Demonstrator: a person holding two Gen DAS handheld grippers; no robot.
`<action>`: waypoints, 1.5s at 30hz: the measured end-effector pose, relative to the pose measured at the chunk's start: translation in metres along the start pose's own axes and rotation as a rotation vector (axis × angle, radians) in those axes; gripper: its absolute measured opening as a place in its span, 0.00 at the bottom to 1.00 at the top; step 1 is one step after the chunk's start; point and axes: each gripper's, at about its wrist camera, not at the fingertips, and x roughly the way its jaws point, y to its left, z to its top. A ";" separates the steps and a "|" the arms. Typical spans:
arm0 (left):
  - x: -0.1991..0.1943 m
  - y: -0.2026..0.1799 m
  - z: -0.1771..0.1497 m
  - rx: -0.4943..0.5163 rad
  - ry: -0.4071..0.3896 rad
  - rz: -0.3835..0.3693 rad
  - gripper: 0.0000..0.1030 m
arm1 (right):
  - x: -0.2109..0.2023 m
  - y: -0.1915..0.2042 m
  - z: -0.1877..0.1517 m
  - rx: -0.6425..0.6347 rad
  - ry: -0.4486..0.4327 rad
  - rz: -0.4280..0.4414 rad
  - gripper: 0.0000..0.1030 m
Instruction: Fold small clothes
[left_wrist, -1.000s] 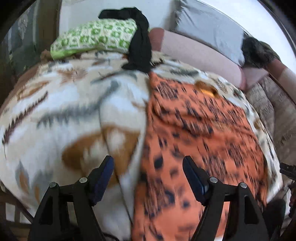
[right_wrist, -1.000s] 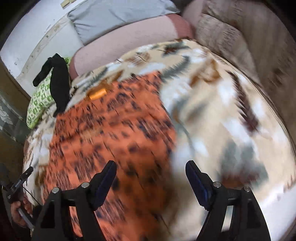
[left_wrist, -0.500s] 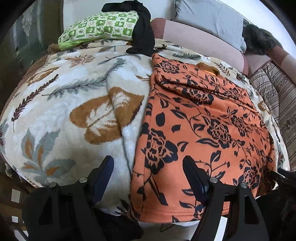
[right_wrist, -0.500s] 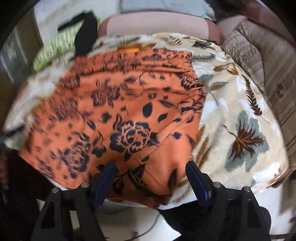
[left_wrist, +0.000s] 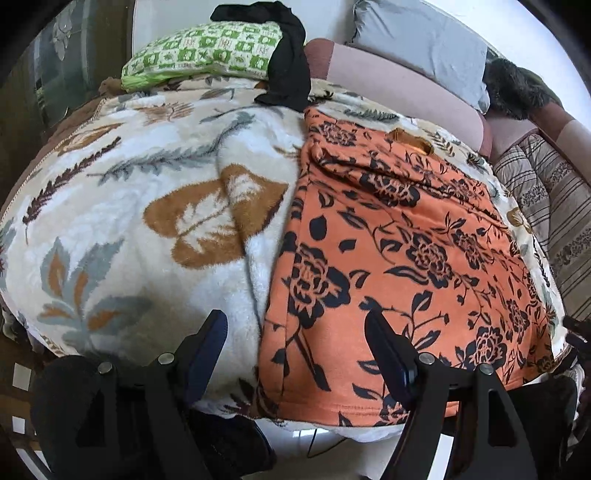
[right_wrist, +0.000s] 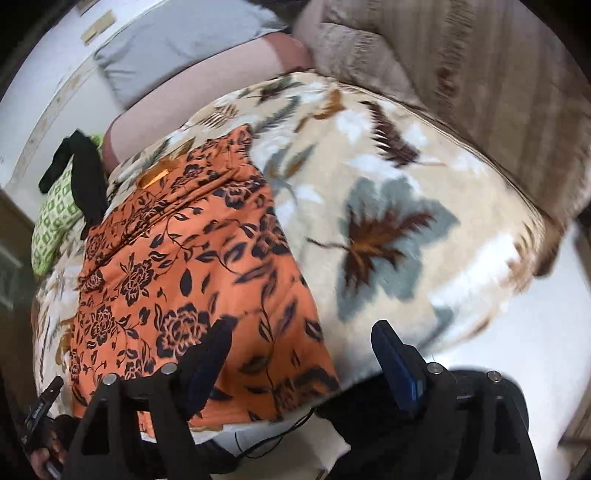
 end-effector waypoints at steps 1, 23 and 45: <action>0.001 0.001 -0.002 -0.006 0.008 0.001 0.75 | 0.012 0.000 0.003 -0.015 0.025 -0.034 0.78; -0.012 -0.008 -0.006 0.049 -0.004 -0.033 0.06 | 0.026 -0.015 -0.016 0.016 0.201 0.121 0.11; 0.018 -0.007 -0.008 0.043 0.133 -0.042 0.05 | 0.042 -0.034 -0.008 0.100 0.310 0.230 0.07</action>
